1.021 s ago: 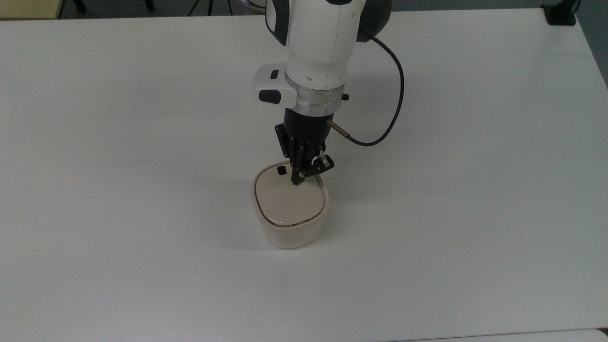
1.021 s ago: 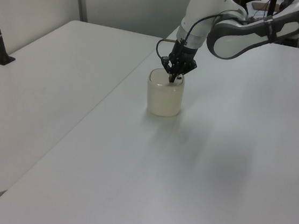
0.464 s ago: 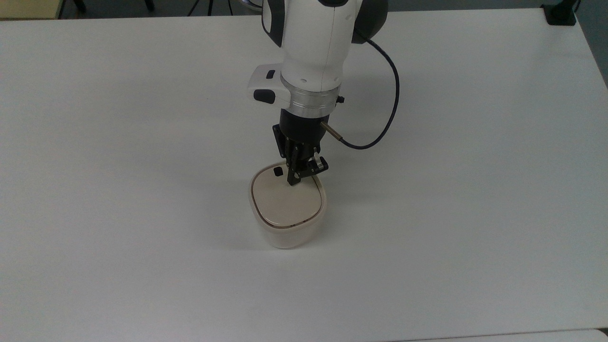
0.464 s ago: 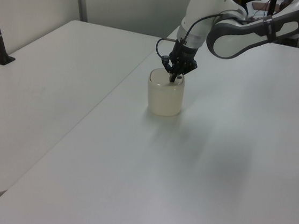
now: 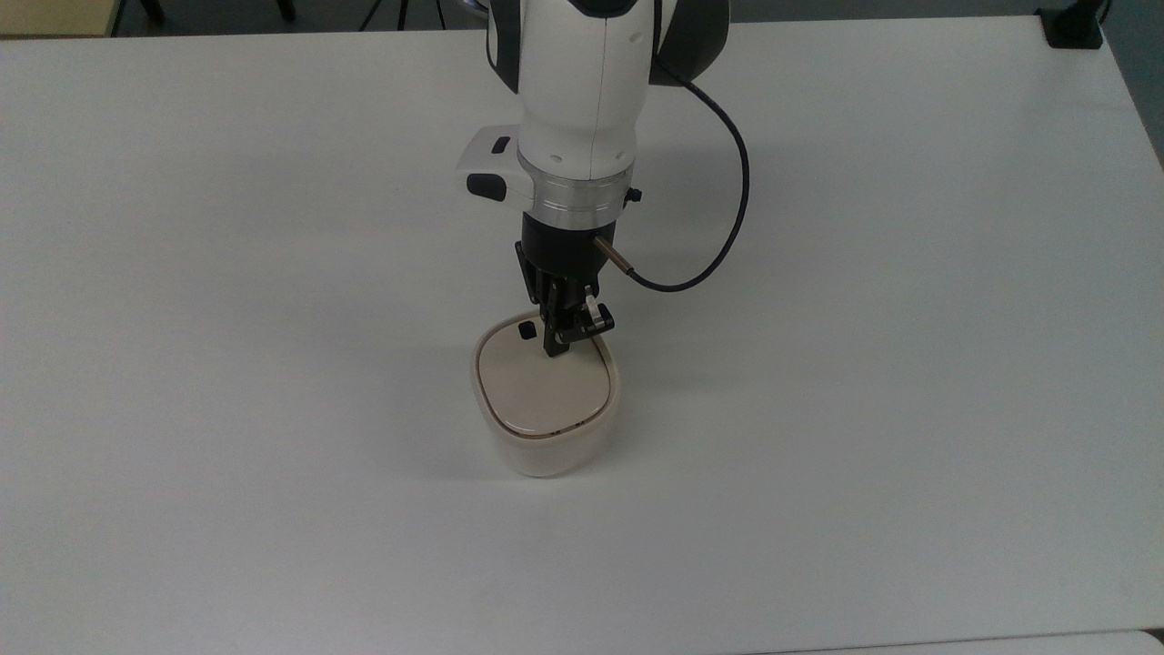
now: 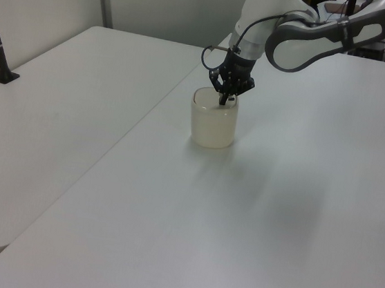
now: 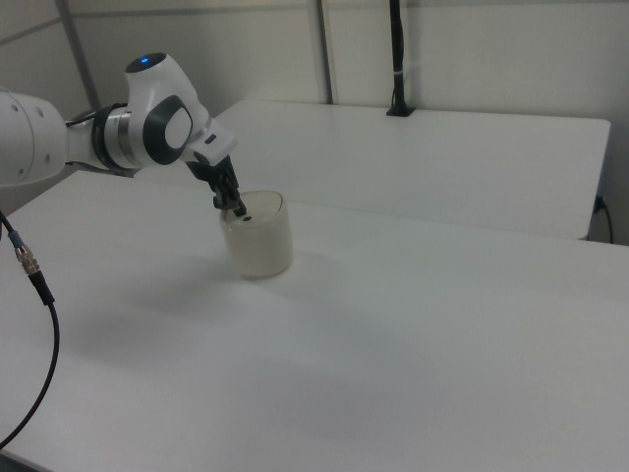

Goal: Close the trash bin

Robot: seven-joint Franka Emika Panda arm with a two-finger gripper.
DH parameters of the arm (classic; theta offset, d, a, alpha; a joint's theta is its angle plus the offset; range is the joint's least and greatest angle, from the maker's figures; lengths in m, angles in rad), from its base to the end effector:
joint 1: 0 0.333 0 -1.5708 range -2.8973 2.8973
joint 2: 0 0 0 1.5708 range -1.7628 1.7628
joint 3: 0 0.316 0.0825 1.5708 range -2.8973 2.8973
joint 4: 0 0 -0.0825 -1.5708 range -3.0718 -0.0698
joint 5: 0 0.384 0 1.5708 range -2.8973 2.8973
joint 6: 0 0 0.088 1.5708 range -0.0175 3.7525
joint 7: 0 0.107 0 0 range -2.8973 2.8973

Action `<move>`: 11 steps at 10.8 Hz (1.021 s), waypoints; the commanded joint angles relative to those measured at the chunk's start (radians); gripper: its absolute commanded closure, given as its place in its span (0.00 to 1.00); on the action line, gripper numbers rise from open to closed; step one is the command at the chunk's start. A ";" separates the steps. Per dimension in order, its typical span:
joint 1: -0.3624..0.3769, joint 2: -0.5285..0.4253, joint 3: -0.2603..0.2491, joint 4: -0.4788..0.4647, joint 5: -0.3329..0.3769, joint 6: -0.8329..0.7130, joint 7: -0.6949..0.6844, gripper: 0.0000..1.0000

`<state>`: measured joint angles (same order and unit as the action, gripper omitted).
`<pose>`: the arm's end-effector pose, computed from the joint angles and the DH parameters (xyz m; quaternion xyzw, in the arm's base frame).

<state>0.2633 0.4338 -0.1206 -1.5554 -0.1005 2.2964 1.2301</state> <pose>0.6993 0.1112 0.4311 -0.8620 0.4784 -0.1610 0.0461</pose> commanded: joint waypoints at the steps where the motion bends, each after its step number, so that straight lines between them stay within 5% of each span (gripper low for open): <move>1: -0.035 0.027 0.007 -0.037 0.005 -0.028 0.003 1.00; 8: -0.035 -0.147 0.013 -0.037 0.004 -0.129 -0.012 1.00; 11: -0.068 -0.284 0.015 -0.046 0.045 -0.267 -0.124 1.00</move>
<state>0.2254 0.2867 -0.1152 -1.5548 -0.0980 2.1278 1.2043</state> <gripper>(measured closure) 0.991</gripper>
